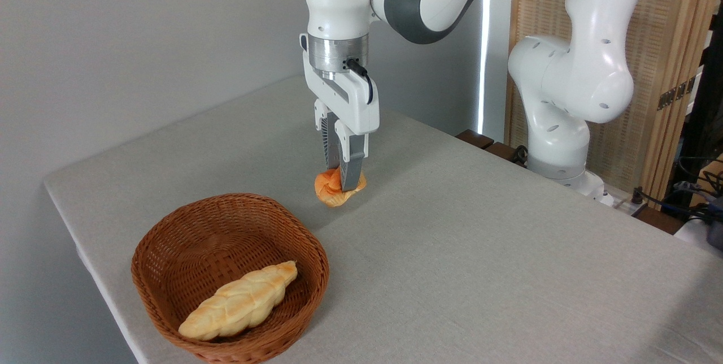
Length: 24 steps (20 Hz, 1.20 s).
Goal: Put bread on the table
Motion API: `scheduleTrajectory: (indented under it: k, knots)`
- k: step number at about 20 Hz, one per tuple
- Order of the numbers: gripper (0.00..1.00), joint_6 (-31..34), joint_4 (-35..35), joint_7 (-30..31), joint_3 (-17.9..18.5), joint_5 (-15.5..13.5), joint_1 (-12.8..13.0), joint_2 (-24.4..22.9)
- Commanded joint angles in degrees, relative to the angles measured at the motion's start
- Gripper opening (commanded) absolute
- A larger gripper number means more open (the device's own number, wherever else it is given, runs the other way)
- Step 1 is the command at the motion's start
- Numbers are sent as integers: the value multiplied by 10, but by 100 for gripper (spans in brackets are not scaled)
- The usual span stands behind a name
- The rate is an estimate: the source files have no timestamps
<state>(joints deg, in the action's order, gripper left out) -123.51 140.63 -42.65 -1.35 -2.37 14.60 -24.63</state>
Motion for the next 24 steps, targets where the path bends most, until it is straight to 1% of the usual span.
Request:
scheduleTrajectory:
  k: [1,12,16,18,20,22,24]
  knots:
    - [100,2,2,-4,13,-4,11,-2]
    - [100,2,2,-5,13,-4,17,-2]
    - [100,5,-6,-5,14,3,17,-2]
    - [100,16,-39,6,20,2,17,5]
    - [100,62,-99,28,39,1,21,31]
    - [100,102,-148,33,51,3,23,46]
    - [100,142,-193,33,86,3,24,50]
